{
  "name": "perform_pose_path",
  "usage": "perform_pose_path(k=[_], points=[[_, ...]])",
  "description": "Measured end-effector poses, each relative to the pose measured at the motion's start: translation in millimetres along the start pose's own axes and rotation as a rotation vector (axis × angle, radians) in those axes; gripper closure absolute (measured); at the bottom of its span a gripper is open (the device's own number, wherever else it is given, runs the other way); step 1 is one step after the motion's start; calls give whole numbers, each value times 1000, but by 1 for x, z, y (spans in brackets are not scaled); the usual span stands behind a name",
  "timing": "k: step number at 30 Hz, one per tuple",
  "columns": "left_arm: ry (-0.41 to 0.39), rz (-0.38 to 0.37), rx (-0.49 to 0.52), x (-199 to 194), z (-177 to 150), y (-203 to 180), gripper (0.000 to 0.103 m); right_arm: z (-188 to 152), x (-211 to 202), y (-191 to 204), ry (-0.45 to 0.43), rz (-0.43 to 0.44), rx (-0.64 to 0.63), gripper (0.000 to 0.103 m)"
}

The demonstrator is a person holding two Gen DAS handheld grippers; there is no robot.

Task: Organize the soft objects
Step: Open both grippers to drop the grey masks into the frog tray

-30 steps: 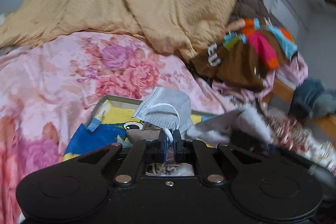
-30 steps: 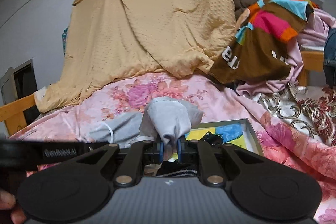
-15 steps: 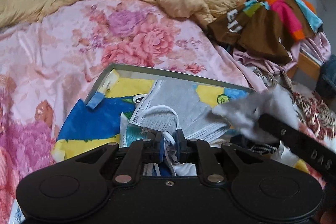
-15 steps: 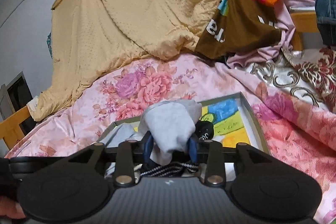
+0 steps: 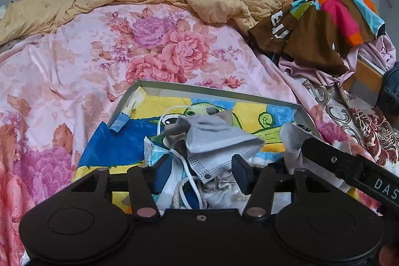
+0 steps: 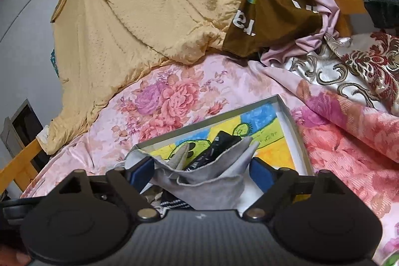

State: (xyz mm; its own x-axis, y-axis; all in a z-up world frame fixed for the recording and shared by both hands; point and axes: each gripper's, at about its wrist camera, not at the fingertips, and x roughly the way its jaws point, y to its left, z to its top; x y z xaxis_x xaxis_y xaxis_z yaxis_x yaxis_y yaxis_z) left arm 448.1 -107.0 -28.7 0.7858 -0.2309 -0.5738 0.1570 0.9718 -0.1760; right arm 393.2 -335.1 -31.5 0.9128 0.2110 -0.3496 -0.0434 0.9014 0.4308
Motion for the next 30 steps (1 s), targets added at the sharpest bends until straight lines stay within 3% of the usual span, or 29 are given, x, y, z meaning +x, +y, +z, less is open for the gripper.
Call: perform_pose_path(k=[8, 15, 23, 30], points=[[-5, 12, 17, -9, -4, -1, 40, -1, 4, -2, 11, -25, 8, 12], [-25, -3, 27, -8, -9, 3, 29, -3, 15, 2, 64, -117, -11, 12], [-54, -20, -28, -8, -14, 12, 21, -2, 7, 8, 48, -114, -49, 7], [-30, -16, -23, -33, -11, 15, 20, -5, -3, 20, 93, -183, -132, 5]])
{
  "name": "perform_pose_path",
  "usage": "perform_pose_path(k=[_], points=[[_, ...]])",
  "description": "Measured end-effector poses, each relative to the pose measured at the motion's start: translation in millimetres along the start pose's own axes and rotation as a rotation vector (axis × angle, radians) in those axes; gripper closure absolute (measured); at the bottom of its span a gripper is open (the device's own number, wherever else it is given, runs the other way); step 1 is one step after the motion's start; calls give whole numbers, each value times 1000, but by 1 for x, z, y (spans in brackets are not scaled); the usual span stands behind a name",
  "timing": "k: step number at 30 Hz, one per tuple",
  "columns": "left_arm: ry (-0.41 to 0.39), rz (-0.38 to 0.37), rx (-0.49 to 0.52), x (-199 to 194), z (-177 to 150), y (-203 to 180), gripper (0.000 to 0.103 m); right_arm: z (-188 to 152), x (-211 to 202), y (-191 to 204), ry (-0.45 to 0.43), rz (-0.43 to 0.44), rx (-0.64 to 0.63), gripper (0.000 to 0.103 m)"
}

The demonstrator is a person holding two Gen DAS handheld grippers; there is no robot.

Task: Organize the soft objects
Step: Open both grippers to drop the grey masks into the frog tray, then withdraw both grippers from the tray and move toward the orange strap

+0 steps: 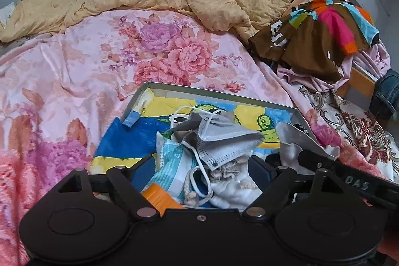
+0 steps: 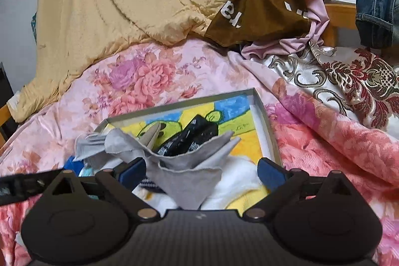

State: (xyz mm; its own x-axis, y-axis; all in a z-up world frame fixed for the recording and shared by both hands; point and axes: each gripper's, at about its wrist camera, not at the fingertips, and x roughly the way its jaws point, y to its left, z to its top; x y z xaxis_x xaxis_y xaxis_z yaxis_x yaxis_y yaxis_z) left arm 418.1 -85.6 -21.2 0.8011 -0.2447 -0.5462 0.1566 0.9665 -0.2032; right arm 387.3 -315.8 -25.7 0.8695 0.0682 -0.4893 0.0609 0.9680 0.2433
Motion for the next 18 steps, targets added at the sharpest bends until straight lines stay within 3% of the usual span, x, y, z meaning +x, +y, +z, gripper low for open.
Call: perform_pose_path(k=[9, 18], points=[[-36, 12, 1, -56, -1, 5, 12, -4, -55, 13, -20, 18, -7, 0], [-75, 19, -7, -116, -23, 9, 5, -17, -128, 22, -94, 35, -34, 0]])
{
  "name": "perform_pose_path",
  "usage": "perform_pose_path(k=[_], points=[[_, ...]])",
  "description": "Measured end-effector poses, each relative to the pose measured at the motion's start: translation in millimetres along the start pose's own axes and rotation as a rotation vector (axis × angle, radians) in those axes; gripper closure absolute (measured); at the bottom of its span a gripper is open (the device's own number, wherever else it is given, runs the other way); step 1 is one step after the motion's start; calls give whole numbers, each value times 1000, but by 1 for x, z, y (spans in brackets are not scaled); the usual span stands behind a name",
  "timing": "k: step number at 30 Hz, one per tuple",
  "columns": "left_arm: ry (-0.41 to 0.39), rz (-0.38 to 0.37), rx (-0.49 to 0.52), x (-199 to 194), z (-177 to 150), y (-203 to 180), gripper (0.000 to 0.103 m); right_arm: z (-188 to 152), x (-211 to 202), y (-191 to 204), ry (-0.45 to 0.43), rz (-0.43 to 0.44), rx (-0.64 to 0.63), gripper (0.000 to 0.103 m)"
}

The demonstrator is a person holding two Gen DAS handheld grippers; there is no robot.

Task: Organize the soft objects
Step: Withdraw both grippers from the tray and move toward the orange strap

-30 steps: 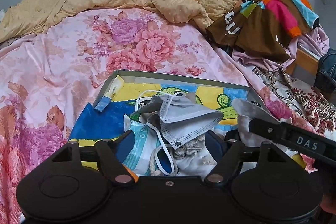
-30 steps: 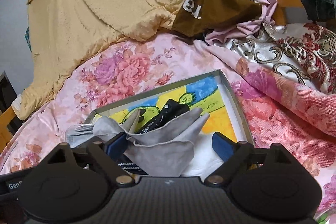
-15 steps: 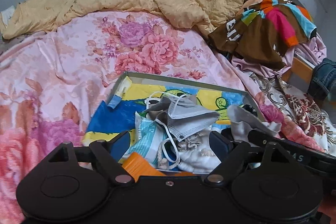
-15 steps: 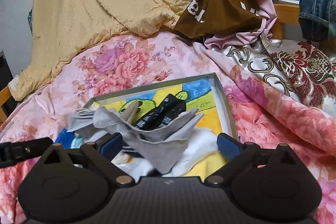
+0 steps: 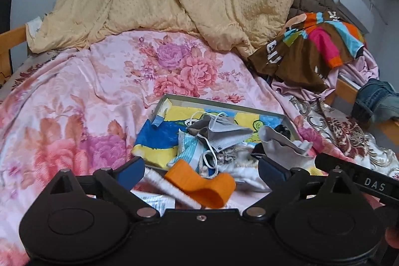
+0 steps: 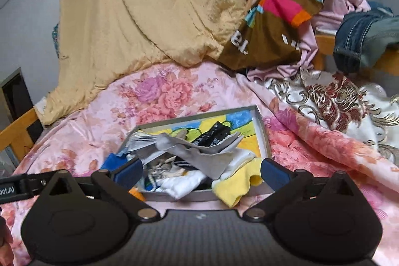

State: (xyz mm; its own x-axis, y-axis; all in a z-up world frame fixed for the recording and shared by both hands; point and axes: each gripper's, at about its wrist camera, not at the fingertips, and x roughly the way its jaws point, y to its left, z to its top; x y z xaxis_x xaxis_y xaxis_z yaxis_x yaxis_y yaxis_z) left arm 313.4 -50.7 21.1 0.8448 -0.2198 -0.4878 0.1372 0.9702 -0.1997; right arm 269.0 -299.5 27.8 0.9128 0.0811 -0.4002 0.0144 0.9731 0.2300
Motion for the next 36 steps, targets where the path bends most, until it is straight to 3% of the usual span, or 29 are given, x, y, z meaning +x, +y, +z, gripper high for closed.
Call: perform_pose_path(k=[9, 16, 26, 36], points=[[-130, -3, -24, -72, -31, 3, 1, -23, -74, 23, -86, -45, -94, 0], [-114, -28, 26, -109, -64, 9, 1, -54, -112, 29, -115, -86, -129, 0], [-88, -31, 108, -121, -98, 8, 1, -95, -134, 26, -39, -149, -126, 0], [-35, -47, 135, -124, -128, 22, 1, -114, -126, 29, 69, -101, -110, 0]])
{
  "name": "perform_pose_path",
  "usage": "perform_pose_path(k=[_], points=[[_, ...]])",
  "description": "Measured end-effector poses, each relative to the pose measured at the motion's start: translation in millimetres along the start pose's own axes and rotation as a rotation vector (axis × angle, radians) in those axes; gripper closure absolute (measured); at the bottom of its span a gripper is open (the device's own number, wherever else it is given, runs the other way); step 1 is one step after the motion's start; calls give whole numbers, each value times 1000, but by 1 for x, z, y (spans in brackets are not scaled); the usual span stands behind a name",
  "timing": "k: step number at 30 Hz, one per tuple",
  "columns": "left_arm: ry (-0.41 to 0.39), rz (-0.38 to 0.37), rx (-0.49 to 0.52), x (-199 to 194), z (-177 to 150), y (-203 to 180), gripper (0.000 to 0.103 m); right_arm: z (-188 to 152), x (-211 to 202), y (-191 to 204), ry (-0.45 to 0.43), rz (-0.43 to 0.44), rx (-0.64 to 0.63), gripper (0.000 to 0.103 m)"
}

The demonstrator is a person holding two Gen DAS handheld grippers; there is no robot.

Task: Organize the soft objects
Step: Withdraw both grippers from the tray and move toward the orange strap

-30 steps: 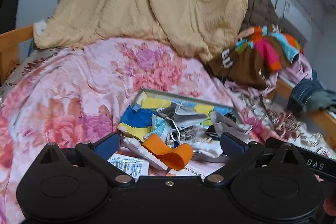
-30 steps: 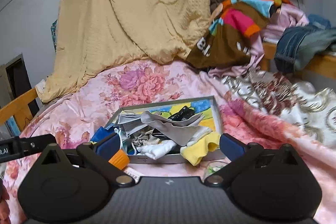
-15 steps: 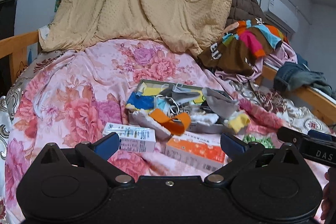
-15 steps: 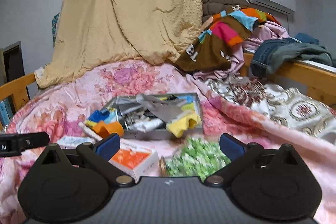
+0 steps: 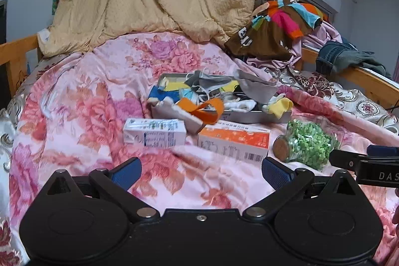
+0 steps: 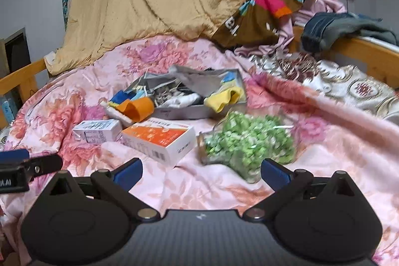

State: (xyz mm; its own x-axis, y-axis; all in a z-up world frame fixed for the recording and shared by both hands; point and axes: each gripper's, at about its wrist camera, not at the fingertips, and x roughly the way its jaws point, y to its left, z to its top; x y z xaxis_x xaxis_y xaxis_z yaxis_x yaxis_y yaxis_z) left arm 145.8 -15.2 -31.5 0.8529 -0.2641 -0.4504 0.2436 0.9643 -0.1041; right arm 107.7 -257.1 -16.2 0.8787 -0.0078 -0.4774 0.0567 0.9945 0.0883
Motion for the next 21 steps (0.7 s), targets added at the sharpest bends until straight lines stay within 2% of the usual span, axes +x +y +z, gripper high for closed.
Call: perform_pose_path(k=[7, 21], points=[[28, 3, -6, 4, -16, 18, 1, -5, 16, 11, 40, 34, -42, 0], [-17, 35, -80, 26, -9, 49, 1, -5, 37, 39, 39, 131, -78, 0]])
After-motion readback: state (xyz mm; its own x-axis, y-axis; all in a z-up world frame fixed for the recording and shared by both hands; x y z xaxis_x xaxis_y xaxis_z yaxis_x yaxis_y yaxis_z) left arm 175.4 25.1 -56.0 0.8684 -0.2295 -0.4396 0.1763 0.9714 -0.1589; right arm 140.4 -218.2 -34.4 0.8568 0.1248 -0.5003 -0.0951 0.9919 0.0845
